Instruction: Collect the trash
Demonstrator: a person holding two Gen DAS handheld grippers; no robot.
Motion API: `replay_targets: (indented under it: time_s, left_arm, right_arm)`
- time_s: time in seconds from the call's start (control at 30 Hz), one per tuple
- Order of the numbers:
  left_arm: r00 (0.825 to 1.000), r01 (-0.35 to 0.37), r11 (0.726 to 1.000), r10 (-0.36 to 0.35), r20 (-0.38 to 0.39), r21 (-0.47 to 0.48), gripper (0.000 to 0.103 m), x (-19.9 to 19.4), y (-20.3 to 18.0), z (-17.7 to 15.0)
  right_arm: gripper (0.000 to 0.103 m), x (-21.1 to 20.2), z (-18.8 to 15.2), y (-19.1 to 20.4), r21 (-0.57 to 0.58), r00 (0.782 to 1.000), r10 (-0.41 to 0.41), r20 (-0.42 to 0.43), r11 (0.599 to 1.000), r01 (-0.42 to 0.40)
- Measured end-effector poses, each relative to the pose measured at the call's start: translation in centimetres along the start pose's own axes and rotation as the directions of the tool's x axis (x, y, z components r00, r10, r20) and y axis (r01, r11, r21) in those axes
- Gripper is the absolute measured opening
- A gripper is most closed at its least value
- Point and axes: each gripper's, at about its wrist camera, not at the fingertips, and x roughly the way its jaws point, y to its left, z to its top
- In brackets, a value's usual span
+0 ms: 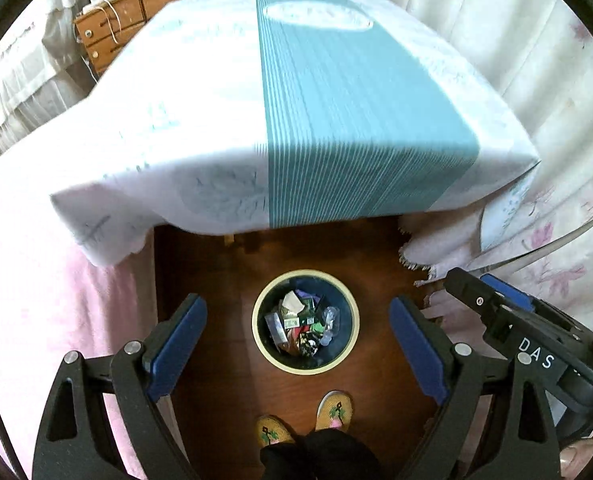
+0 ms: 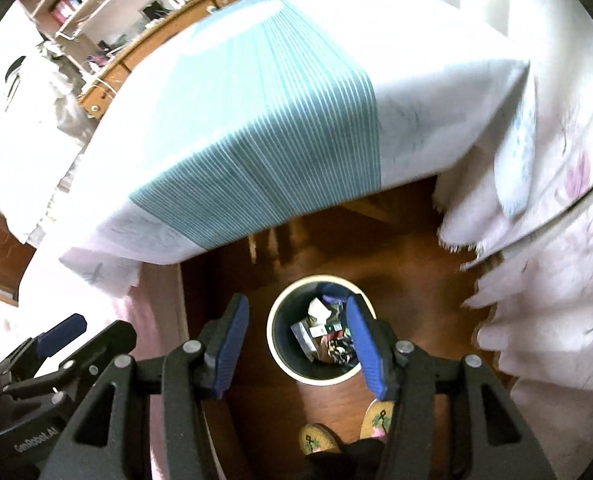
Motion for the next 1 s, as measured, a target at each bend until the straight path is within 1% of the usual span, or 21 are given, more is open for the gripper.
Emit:
replay_targets:
  time_s: [0.17, 0.3, 0.43, 0.6, 0.8, 1.0]
  left_arm:
    - [0.999, 0.012, 1.000, -0.012, 0.034, -0.023, 0.092, -3.7, -0.7, 1.5]
    - [0.997, -0.014, 1.000, 0.016, 0.070, -0.027, 0.092, -5.7, -1.5, 2.5]
    - [0.994, -0.036, 0.998, 0.041, 0.102, -0.051, 0.092, -7.1, -2.1, 3.0]
    - [0.988, -0.072, 0.994, 0.083, 0.133, -0.083, 0.092, -8.2, -2.7, 2.9]
    - [0.980, -0.075, 0.989, 0.097, 0.173, -0.128, 0.092, -9.5, -3.1, 3.2]
    - [0.973, -0.082, 0.987, 0.110, 0.204, -0.141, 0.092, -11.1, -3.6, 3.3]
  right_arm:
    - [0.052, -3.7, 1.8, 1.5, -0.065, 1.000, 0.016, 0.018, 0.998, -0.015]
    - [0.052, -6.3, 2.9, 2.2, -0.111, 0.999, 0.018, 0.049, 0.994, -0.012]
    - [0.052, -8.2, 3.7, 2.6, -0.151, 0.996, 0.019, 0.089, 0.988, -0.005]
    - [0.052, -9.3, 4.2, 2.5, -0.179, 0.994, 0.013, 0.109, 0.984, 0.007]
    - [0.052, -11.2, 4.7, 2.9, -0.206, 0.988, 0.015, 0.156, 0.978, 0.018]
    - [0.052, -12.7, 4.8, 3.4, -0.232, 0.979, 0.023, 0.202, 0.972, 0.025]
